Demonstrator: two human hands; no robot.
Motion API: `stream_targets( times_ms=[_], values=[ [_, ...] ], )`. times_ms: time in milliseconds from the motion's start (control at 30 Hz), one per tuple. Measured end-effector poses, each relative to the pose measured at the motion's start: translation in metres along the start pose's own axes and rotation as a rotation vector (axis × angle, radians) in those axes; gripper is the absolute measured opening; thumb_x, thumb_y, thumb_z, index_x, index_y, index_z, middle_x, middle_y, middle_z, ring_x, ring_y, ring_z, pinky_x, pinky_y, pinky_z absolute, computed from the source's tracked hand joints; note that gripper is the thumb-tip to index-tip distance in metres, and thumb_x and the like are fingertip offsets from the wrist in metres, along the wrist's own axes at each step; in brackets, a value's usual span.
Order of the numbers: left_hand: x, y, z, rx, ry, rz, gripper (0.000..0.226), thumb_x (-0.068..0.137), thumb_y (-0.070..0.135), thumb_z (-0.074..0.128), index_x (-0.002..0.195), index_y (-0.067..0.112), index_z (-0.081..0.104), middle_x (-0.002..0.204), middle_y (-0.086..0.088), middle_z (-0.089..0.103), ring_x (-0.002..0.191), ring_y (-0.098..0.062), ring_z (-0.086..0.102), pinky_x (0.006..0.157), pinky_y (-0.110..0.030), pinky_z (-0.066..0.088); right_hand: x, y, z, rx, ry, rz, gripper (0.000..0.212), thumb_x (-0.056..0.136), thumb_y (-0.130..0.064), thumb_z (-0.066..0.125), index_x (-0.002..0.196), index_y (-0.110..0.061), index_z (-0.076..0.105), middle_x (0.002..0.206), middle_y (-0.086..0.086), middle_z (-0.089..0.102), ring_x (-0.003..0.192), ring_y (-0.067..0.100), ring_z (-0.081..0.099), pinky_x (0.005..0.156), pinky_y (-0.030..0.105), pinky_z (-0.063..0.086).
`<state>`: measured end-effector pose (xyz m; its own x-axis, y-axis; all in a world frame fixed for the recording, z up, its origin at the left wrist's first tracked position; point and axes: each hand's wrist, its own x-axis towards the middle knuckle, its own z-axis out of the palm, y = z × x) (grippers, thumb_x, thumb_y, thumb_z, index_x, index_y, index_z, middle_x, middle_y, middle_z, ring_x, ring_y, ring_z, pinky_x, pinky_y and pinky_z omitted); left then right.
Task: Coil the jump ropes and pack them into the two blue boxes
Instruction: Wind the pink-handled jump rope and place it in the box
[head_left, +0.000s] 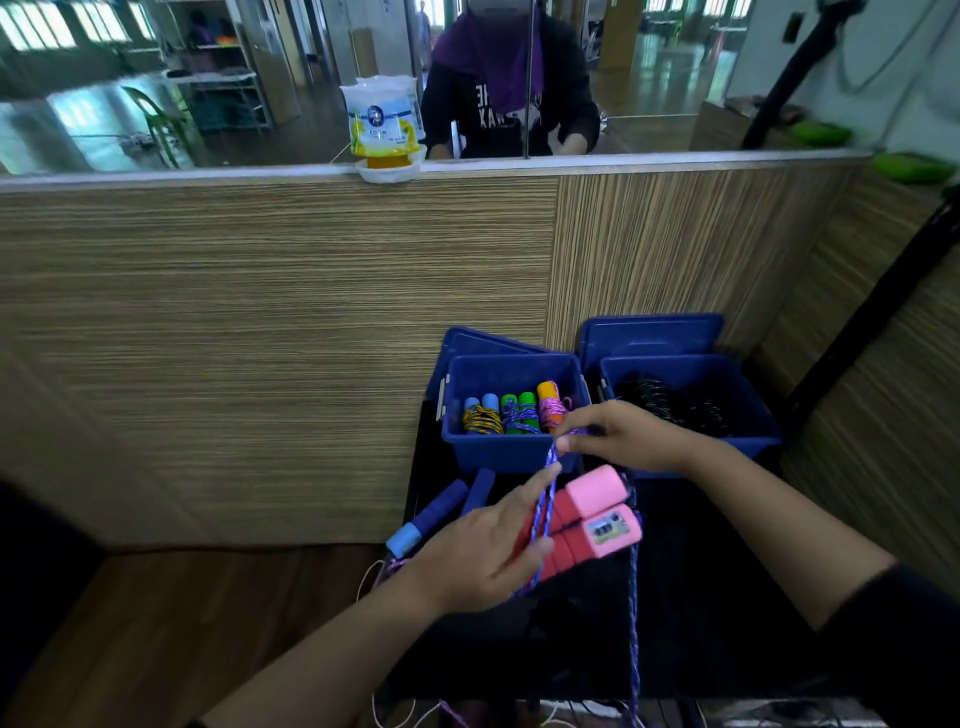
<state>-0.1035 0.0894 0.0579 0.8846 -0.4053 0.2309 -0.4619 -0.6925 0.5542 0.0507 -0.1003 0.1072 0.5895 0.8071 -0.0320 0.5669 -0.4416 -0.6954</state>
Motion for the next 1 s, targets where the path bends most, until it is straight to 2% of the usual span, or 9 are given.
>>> stream_targets(
  times_ms=[67, 167, 267, 367, 467, 600, 767, 867, 1000],
  values=[
    [0.004, 0.008, -0.009, -0.04, 0.028, 0.049, 0.062, 0.096, 0.055, 0.034, 0.151, 0.036, 0.012, 0.138, 0.003, 0.045, 0.12, -0.014, 0.046, 0.104, -0.019, 0.032, -0.006, 0.003, 0.003, 0.27, -0.016, 0.052, 0.01, 0.086, -0.024, 0.068, 0.089, -0.014, 0.068, 0.072, -0.014, 0.066, 0.068, -0.004, 0.057, 0.064, 0.014, 0.045],
    [0.016, 0.007, -0.018, -0.168, 0.27, 0.018, 0.052, 0.096, 0.04, 0.044, 0.143, 0.019, 0.037, 0.126, 0.008, 0.05, 0.116, -0.001, 0.049, 0.099, -0.015, 0.035, -0.014, 0.009, 0.027, 0.519, 0.19, 0.123, 0.059, 0.059, -0.042, 0.082, 0.087, 0.004, 0.06, 0.068, -0.007, 0.064, 0.063, 0.005, 0.056, 0.063, 0.025, 0.045],
    [0.028, -0.014, -0.028, -0.165, 0.532, -0.134, 0.048, 0.09, 0.036, 0.044, 0.13, 0.011, 0.049, 0.124, 0.005, 0.055, 0.11, 0.005, 0.049, 0.095, -0.005, 0.031, -0.012, -0.003, 0.074, 0.673, 0.134, 0.211, 0.024, 0.089, -0.032, 0.056, 0.077, -0.014, 0.065, 0.054, 0.0, 0.043, 0.043, 0.012, 0.037, 0.05, 0.028, 0.033],
    [0.03, -0.048, -0.031, -0.136, 0.715, -0.336, 0.053, 0.087, 0.039, 0.041, 0.124, 0.002, 0.052, 0.115, -0.011, 0.059, 0.103, -0.015, 0.054, 0.091, -0.013, 0.036, -0.014, -0.022, 0.113, 0.586, 0.103, 0.232, 0.024, 0.1, -0.022, 0.041, 0.096, -0.012, 0.063, 0.046, -0.007, 0.037, 0.035, 0.008, 0.036, 0.038, 0.018, 0.035],
    [0.024, -0.075, -0.029, -0.13, 0.799, -0.559, 0.057, 0.084, 0.04, 0.041, 0.121, -0.002, 0.053, 0.112, -0.018, 0.06, 0.101, -0.03, 0.056, 0.089, -0.03, 0.039, -0.026, -0.037, 0.129, 0.27, 0.0, 0.136, 0.025, 0.099, -0.026, 0.045, 0.094, -0.006, 0.058, 0.056, 0.003, 0.05, 0.044, 0.012, 0.049, 0.047, 0.022, 0.041],
    [0.009, -0.083, -0.013, -0.026, 0.596, -0.681, 0.046, 0.087, 0.032, 0.047, 0.121, 0.001, 0.054, 0.11, -0.018, 0.061, 0.1, -0.035, 0.059, 0.082, -0.036, 0.041, -0.028, -0.057, 0.116, -0.163, -0.042, -0.072, 0.026, 0.096, -0.03, 0.046, 0.087, -0.009, 0.056, 0.082, 0.016, 0.063, 0.076, 0.03, 0.058, 0.068, 0.037, 0.043],
    [-0.02, -0.059, 0.021, 0.092, 0.102, -0.398, 0.072, 0.084, 0.056, 0.026, 0.139, 0.014, 0.044, 0.135, -0.004, 0.053, 0.122, -0.022, 0.053, 0.101, -0.03, 0.039, -0.015, -0.053, 0.071, -0.438, -0.016, -0.067, 0.019, 0.093, -0.031, 0.048, 0.105, -0.023, 0.06, 0.108, 0.005, 0.066, 0.101, 0.027, 0.058, 0.08, 0.035, 0.046],
    [-0.029, -0.037, 0.027, 0.079, -0.001, -0.236, 0.06, 0.091, 0.049, 0.03, 0.14, 0.016, 0.043, 0.135, -0.001, 0.055, 0.123, -0.018, 0.051, 0.103, -0.024, 0.036, -0.014, -0.036, 0.056, -0.415, -0.092, -0.025, 0.016, 0.091, -0.028, 0.051, 0.102, -0.023, 0.062, 0.106, -0.002, 0.065, 0.1, 0.02, 0.059, 0.082, 0.038, 0.048],
    [-0.037, -0.012, 0.014, -0.039, 0.013, -0.151, 0.053, 0.093, 0.049, 0.037, 0.142, 0.028, 0.035, 0.132, 0.005, 0.055, 0.113, -0.012, 0.055, 0.096, -0.02, 0.04, -0.016, -0.019, 0.039, -0.083, -0.149, 0.044, 0.015, 0.085, -0.032, 0.067, 0.089, -0.018, 0.069, 0.091, -0.002, 0.068, 0.085, 0.012, 0.062, 0.08, 0.039, 0.05]
  ],
)
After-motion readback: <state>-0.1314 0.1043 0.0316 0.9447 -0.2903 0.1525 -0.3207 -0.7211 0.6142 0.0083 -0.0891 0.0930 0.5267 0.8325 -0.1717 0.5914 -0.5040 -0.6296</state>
